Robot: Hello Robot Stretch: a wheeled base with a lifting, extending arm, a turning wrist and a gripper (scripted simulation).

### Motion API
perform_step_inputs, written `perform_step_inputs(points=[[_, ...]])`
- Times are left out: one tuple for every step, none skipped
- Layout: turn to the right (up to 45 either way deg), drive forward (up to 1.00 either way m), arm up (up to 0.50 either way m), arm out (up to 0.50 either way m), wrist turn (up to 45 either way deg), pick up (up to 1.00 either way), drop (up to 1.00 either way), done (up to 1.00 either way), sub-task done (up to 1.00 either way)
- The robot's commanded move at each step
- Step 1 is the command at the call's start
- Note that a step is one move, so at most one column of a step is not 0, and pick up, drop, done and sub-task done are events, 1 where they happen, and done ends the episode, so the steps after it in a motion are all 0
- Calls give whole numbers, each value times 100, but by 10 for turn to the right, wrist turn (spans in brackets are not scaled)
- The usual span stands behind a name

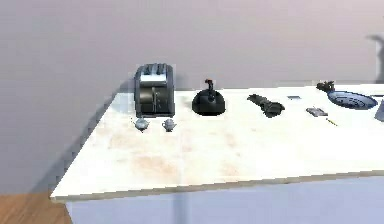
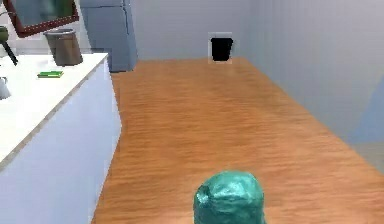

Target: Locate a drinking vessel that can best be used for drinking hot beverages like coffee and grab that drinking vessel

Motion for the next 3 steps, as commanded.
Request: perform_step_inputs(points=[[450,0,0,0,0,0,0,0,0],[180,0,0,0,0,0,0,0,0],[0,85,0,0,0,0,0,0,0]])
